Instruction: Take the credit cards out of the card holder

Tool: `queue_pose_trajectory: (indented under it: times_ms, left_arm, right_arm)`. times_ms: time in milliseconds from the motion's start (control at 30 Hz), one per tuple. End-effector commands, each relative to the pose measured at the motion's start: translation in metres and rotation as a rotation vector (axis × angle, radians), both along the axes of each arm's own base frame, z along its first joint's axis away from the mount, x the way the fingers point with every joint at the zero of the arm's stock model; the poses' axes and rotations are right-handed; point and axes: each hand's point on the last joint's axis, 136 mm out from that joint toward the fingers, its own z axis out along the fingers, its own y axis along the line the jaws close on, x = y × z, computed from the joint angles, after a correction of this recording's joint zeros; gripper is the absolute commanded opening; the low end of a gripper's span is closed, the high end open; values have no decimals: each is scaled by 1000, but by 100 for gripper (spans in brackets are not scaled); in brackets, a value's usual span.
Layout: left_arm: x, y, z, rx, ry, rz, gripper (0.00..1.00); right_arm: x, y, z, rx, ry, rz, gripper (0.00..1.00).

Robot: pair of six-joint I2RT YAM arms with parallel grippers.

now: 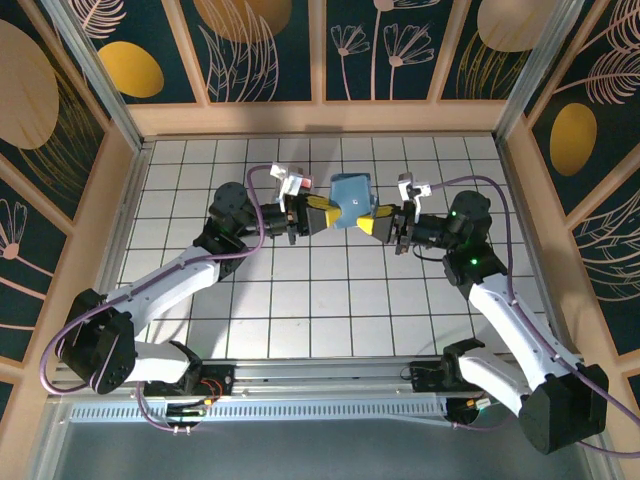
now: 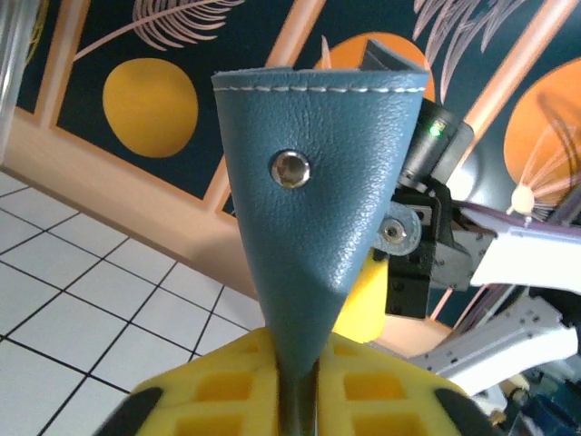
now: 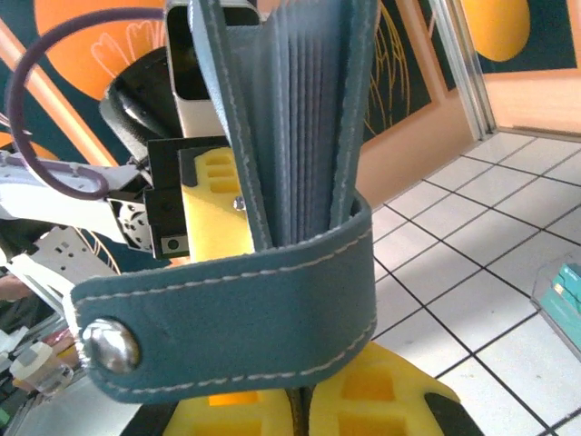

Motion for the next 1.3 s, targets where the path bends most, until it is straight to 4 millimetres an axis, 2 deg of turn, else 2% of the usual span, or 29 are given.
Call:
queue_pose_trajectory:
  times_ms: [0, 100, 267, 300, 467, 567, 733, 1067, 1267]
  left_arm:
    - [9, -2, 5, 1, 3, 58, 31]
    - [25, -5, 0, 21, 70, 116, 64]
    - [39, -12, -11, 33, 154, 163, 95]
    - [43, -14, 0, 27, 132, 193, 99]
    - [72, -10, 2, 67, 129, 378, 99]
    - [79, -11, 7, 58, 124, 405, 98]
    - [94, -13, -5, 137, 145, 462, 99]
    - [94, -32, -28, 239, 167, 415, 99]
    - [94, -35, -31, 237, 176, 405, 98]
  right_arm:
    - [22, -7, 11, -20, -5, -150, 0]
    - [35, -11, -1, -86, 30, -271, 0]
    - [50, -13, -14, -185, 39, -442, 0]
    - [53, -14, -17, -204, 37, -478, 0]
    - [58, -12, -25, -240, 20, -521, 0]
    - [60, -10, -26, -255, 13, -529, 0]
    - [58, -4, -25, -274, 0, -528, 0]
    - [56, 4, -28, -301, -3, -521, 0]
    - [59, 12, -34, -333, -8, -507, 0]
